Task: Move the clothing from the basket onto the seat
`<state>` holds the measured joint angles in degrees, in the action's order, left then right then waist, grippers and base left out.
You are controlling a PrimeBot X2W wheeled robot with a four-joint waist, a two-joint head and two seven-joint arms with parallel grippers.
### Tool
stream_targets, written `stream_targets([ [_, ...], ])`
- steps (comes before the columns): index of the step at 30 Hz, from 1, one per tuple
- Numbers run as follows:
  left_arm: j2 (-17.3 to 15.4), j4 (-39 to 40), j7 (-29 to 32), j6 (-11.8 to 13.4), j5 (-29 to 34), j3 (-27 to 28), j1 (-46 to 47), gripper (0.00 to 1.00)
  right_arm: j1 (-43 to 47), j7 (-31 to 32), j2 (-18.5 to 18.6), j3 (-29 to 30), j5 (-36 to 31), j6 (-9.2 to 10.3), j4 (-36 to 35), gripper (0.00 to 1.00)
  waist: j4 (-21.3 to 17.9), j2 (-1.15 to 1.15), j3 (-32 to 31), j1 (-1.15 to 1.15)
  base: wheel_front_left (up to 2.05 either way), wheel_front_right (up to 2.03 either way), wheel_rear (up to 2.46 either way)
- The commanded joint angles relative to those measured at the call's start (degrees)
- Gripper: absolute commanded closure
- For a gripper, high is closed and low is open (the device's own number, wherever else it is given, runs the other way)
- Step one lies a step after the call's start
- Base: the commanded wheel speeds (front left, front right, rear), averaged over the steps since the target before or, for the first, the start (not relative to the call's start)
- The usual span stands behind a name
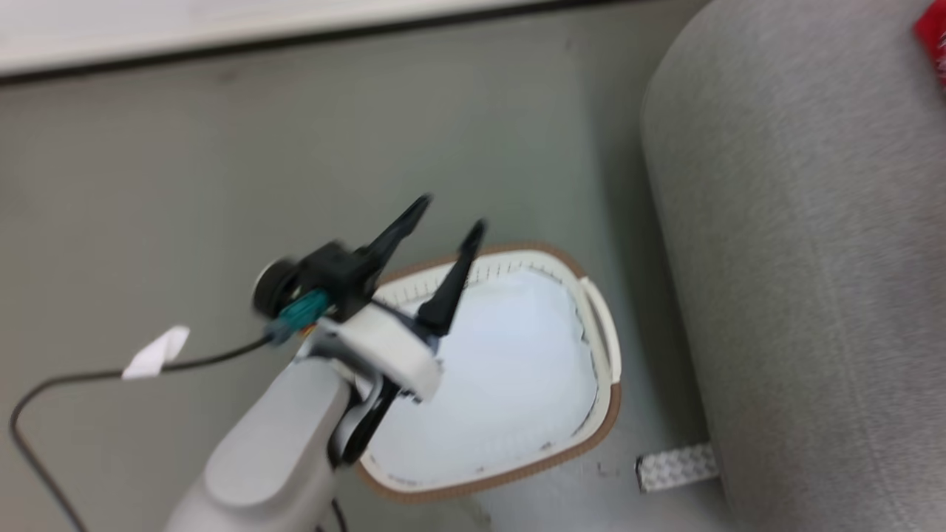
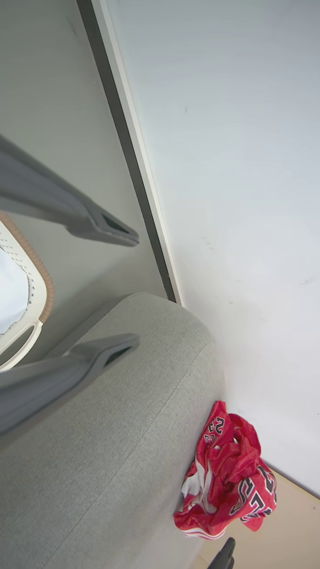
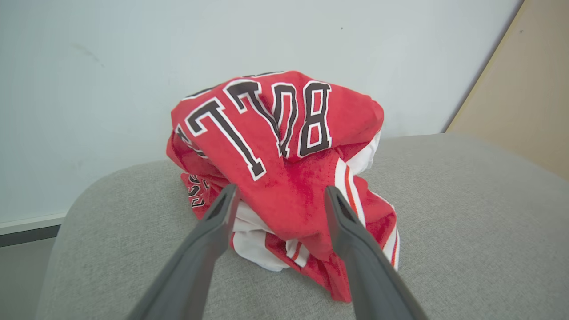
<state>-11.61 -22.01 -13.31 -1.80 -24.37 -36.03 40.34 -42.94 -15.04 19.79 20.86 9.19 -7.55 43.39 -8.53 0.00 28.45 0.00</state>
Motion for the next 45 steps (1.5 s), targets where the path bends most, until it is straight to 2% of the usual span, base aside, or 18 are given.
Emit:
stream_targets([
  [1,-1.16,-0.43,-0.88,0.82,-1.31,1.13,-3.25,0.00,4.04,-0.18,-0.43,-0.95,0.45,0.13,-3.16,0.00,-1.30,0.00,-6.57,0.00,0.00,0.00,0.00],
  [6,-2.79,-0.18,-1.57,3.10,-2.45,3.63,-9.86,0.00,12.28,-0.18,-2.02,-3.42,-0.20,0.13,-11.49,0.00,-1.46,0.00,-13.12,0.00,0.00,0.00,0.00],
  [12,-3.05,1.48,-1.91,5.83,-3.16,7.52,-17.74,0.00,20.45,-0.18,-4.98,-6.54,-2.31,0.13,-19.96,0.00,-0.93,0.00,-19.99,0.00,0.00,0.00,0.00],
  [21,-2.55,5.15,-1.87,7.68,-0.88,15.90,-29.54,0.00,31.39,-0.18,-9.76,-11.96,-2.87,0.13,-26.83,0.00,1.49,0.00,-27.22,0.00,0.00,0.00,0.00],
  [28,-1.35,6.86,-1.85,6.79,1.47,20.66,-35.17,0.00,36.87,-0.12,-12.21,-14.67,-1.47,0.13,-29.08,0.00,4.56,0.00,-29.61,0.00,0.00,0.00,0.00],
  [37,0.74,8.06,-1.85,4.06,5.26,26.02,-40.85,0.00,41.51,-0.12,-15.66,-16.27,-2.70,0.13,-28.78,0.00,7.56,0.00,-32.30,0.00,0.00,0.00,0.00],
  [45,3.11,7.77,-1.85,0.18,7.89,28.61,-42.76,0.00,43.54,-0.12,-16.74,-17.04,-3.21,0.13,-27.11,0.00,8.33,0.00,-33.36,0.00,0.00,0.00,0.00],
])
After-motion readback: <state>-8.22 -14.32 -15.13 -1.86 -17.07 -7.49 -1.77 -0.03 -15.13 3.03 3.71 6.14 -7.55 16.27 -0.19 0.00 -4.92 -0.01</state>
